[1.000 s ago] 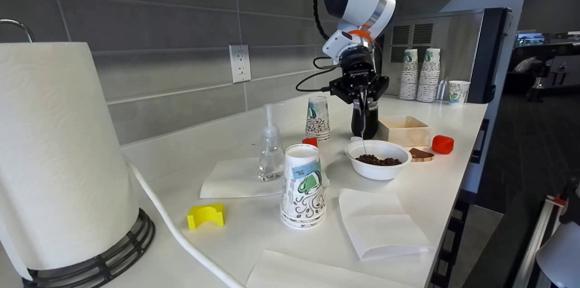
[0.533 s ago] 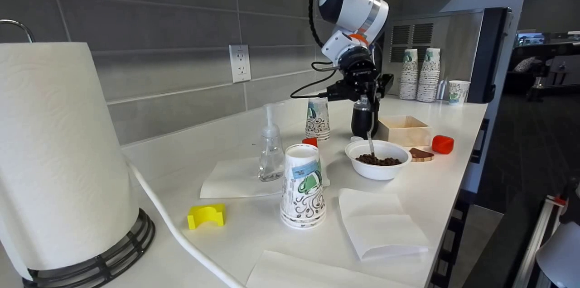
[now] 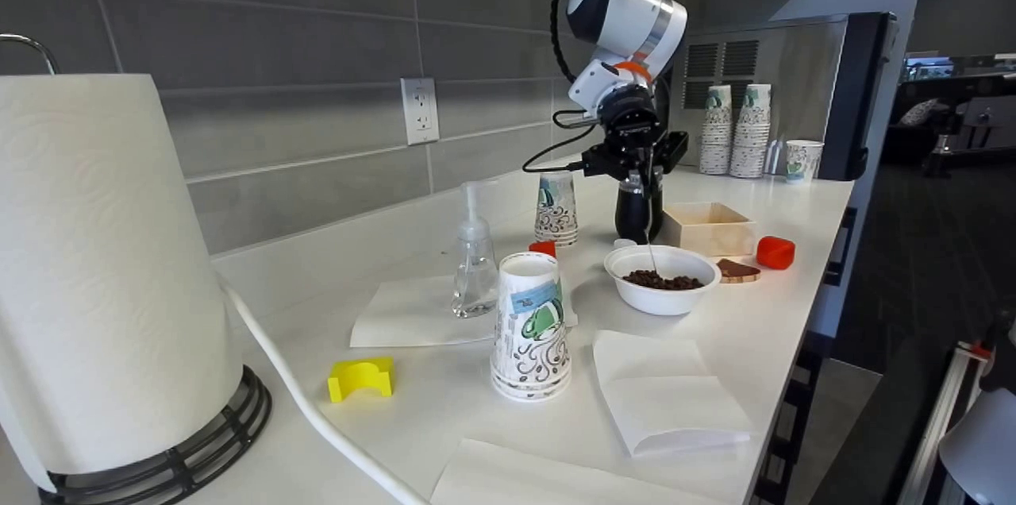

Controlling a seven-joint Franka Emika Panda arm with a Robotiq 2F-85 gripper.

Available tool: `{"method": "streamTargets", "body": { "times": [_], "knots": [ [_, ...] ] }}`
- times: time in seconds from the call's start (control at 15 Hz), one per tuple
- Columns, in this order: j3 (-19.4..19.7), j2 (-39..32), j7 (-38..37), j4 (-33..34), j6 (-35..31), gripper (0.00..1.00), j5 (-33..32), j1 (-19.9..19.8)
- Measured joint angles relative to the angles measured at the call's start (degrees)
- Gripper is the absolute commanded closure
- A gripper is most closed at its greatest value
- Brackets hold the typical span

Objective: Stir the contents of the bowl using the cake knife

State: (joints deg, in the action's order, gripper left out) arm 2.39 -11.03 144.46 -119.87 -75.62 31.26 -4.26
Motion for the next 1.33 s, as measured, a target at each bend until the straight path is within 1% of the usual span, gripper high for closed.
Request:
{"method": "streamTargets", "body": {
  "times": [0.2,0.53,0.73,1.07,1.13,1.27,1.33],
  "knots": [
    [0.5,-0.5,-1.8,0.0,-3.9,0.99,0.0,-0.3],
    [0.5,-0.5,-1.7,0.5,-5.2,0.99,0.2,-0.7],
    [-0.3,-0.4,2.3,0.5,-5.2,0.99,0.2,-0.7],
    [-2.0,-0.4,11.7,0.5,-4.7,0.99,0.2,-0.7],
    [-4.3,-0.5,11.6,1.0,-3.7,0.99,0.7,-1.9],
    [-11.3,-0.7,11.0,2.9,-0.4,0.99,1.2,-5.8],
    [-13.5,-0.9,11.0,3.7,1.7,0.99,1.2,-6.8]
  ]
}}
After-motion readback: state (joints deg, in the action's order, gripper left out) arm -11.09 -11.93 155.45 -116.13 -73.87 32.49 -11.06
